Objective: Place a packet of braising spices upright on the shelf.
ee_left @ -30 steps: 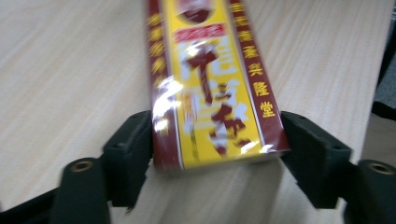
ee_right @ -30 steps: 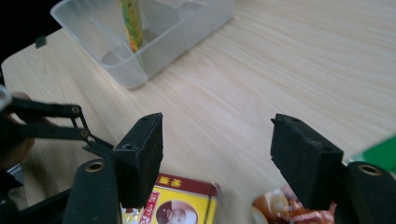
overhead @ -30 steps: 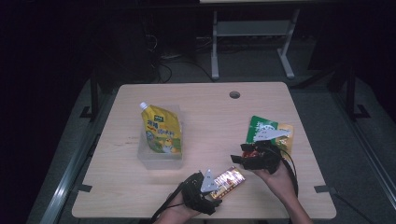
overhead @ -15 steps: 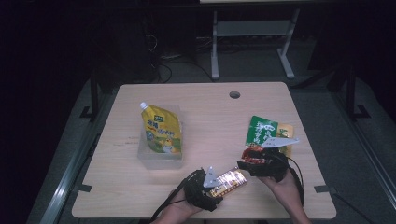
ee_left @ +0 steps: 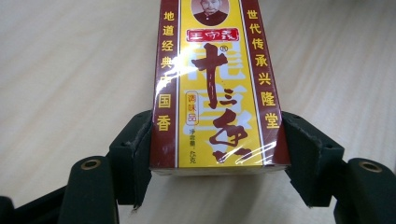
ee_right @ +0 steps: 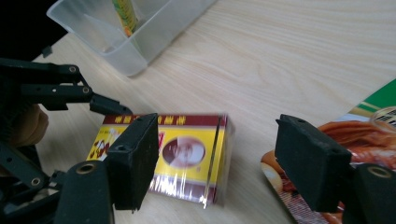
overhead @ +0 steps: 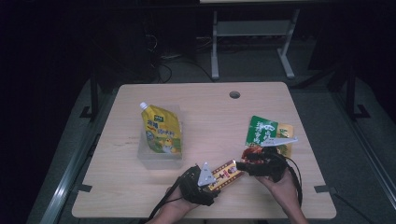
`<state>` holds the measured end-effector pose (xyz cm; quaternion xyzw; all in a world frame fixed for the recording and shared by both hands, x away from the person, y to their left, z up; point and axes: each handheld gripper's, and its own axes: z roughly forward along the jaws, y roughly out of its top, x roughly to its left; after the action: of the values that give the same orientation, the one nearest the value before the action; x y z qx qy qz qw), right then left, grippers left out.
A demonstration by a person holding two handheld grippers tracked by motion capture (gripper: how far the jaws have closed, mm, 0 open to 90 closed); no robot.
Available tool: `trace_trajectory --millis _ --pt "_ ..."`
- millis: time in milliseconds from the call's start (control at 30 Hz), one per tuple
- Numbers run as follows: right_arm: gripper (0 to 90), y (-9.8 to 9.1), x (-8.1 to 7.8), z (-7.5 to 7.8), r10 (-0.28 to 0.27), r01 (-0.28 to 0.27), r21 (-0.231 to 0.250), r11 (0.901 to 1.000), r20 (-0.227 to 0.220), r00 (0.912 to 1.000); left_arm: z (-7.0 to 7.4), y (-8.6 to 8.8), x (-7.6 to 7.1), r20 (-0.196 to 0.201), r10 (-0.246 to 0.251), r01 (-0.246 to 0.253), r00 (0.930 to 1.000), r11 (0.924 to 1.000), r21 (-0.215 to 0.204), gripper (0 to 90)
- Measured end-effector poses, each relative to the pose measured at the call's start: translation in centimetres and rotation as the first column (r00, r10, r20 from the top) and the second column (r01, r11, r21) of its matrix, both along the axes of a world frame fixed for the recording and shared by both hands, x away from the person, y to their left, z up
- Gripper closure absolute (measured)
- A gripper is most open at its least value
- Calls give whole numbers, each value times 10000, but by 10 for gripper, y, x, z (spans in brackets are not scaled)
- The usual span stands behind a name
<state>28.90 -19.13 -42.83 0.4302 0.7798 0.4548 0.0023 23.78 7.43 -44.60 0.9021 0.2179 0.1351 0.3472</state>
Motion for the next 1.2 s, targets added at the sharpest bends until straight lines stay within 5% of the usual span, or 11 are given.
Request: trace_trajectory --millis 367,967,1200 --pt "278 5 10 -6 -92 152 786 9968 -756 9971 15 1 10 473 578 -557 9972 9974 -463 323" --pt "338 6 25 -15 -207 647 2299 9711 -1887 9818 21 -3 17 809 1189 -1114 9896 9895 -926 323" --pt "373 9 26 -16 -200 735 2437 9671 -2149 9764 18 -4 16 779 1350 -1268 9878 9867 -1021 323"
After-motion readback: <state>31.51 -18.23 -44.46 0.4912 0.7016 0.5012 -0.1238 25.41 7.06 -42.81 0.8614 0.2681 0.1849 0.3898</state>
